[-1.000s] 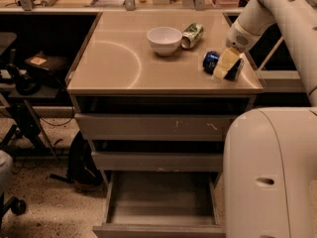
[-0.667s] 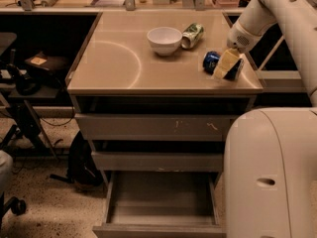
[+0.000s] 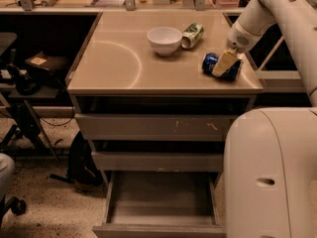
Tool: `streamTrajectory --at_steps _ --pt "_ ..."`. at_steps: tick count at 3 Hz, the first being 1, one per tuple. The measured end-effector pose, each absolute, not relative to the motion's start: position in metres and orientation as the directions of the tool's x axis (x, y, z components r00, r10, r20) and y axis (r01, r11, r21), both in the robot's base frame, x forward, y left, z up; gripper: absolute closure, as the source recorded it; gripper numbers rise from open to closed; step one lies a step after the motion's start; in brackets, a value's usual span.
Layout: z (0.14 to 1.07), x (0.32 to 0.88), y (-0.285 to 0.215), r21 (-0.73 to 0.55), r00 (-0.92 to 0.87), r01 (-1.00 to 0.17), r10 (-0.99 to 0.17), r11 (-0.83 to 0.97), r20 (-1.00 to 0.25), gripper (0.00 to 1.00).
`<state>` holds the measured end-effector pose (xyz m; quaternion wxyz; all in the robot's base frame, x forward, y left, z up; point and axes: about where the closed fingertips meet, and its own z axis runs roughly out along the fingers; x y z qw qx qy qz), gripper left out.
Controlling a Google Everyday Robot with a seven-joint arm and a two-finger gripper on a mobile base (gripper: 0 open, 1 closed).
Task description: Place pepsi can into bottom drawer
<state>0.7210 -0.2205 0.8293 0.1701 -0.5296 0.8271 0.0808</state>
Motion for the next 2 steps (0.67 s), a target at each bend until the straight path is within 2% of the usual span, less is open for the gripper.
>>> streamTrajectory --at_steps 1,2 --pt "0.831 0.719 -0.222 -0.052 -0.368 -0.907 -0.846 0.418 -0.385 0.88" --pt "0.858 0.702 -0.249 -0.149 -0.316 -0.899 -0.846 0.412 -0.430 1.00"
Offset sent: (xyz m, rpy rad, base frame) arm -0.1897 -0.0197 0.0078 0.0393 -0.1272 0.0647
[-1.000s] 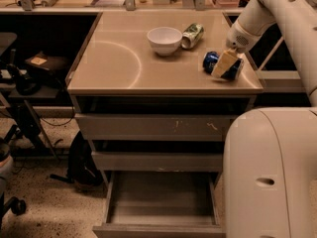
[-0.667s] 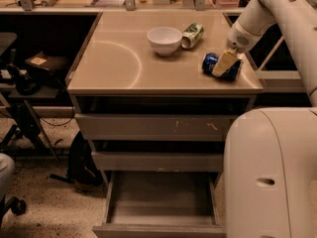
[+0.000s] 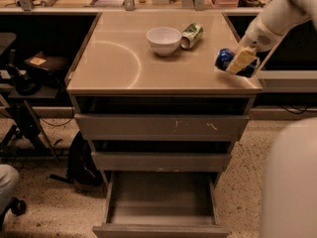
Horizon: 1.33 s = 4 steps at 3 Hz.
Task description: Place pepsi can into bottom drawer
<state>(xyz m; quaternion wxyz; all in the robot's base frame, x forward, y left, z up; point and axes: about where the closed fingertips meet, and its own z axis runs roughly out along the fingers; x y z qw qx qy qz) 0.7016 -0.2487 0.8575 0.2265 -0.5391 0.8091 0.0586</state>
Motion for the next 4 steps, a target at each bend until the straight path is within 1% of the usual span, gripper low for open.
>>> streamTrajectory --at_steps 1,2,3,4 --pt "0.914 0.659 -0.293 -0.303 -0.307 -0.818 -0.817 0.488 -0.488 1.00" --pt "0.981 0.602 -0.299 -0.414 -0.287 -0.708 -0.769 0.572 -0.571 1.00" --pt "1.007 0.570 -0.290 -0.469 -0.261 -0.671 -0.775 0.575 -0.576 1.00" --pt "1.007 0.570 -0.290 -0.469 -0.261 -0.671 -0.775 0.575 -0.576 1.00"
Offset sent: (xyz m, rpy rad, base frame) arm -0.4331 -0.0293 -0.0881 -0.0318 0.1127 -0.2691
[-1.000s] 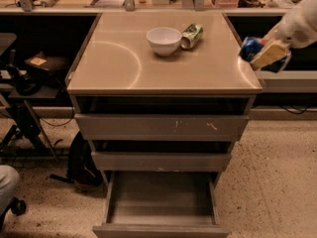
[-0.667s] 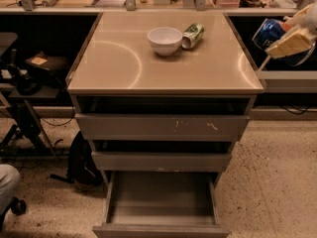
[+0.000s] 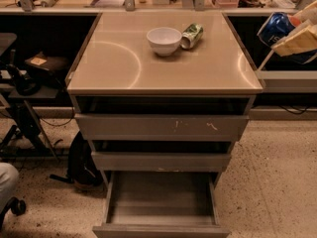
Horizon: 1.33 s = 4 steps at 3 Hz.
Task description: Place pepsi can into bottom drawer
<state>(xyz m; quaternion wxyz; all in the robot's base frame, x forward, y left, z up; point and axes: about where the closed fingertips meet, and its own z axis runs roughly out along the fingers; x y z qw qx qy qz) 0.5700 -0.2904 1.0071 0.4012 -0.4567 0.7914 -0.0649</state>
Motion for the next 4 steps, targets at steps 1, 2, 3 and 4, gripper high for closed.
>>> streamTrajectory --at_steps 1,2,3,4 --pt "0.985 0.545 -0.290 -0.458 -0.270 -0.685 -0.781 0.567 -0.563 1.00" --pt "0.937 0.479 -0.300 -0.397 -0.344 -0.713 -0.782 0.578 -0.520 1.00" --pt "0.855 0.426 -0.301 -0.273 -0.430 -0.767 -0.781 0.581 -0.453 1.00" --pt "0.855 0.426 -0.301 -0.273 -0.430 -0.767 -0.781 0.581 -0.453 1.00"
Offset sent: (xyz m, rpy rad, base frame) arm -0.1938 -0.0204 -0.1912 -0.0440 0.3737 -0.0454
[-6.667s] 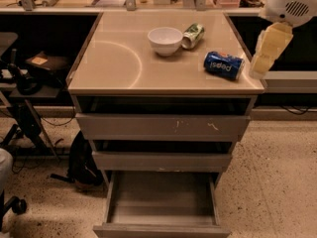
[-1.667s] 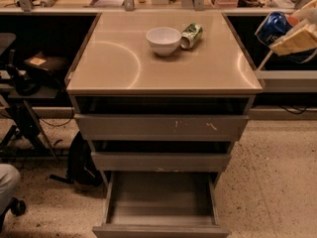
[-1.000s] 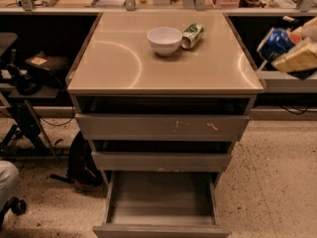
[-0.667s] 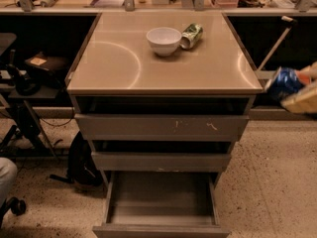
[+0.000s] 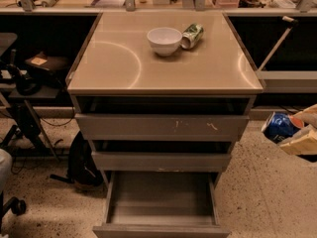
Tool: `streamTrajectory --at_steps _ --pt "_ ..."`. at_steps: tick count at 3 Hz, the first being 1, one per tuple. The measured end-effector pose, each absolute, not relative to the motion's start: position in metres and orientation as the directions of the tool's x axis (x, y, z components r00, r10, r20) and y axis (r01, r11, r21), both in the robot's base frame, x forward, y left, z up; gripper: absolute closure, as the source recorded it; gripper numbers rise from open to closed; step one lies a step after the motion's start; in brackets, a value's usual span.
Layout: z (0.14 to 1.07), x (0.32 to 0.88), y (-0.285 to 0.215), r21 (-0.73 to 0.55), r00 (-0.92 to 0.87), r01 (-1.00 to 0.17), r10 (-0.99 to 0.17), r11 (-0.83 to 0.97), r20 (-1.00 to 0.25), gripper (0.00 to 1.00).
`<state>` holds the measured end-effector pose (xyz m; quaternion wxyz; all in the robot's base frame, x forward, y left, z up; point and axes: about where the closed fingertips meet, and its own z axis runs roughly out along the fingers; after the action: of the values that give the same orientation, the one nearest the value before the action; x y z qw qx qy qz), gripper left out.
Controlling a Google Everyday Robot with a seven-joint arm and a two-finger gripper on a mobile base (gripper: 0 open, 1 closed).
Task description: Place pepsi can into bottom drawer
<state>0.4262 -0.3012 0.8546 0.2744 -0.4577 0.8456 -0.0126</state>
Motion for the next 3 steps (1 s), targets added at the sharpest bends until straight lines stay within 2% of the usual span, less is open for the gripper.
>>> streamTrajectory --at_steps 1,2,3 --pt "0.816 0.419 -0.286 -0.247 -0.415 -0.788 -0.783 0.564 -0.464 1.00" --pt "0.721 0.412 -0.243 -0.165 -0.405 -0.823 -0.765 0.544 -0.501 1.00" --pt "0.593 0.403 -0.194 -0.016 -0.452 -0.847 -0.737 0.531 -0.502 1.00"
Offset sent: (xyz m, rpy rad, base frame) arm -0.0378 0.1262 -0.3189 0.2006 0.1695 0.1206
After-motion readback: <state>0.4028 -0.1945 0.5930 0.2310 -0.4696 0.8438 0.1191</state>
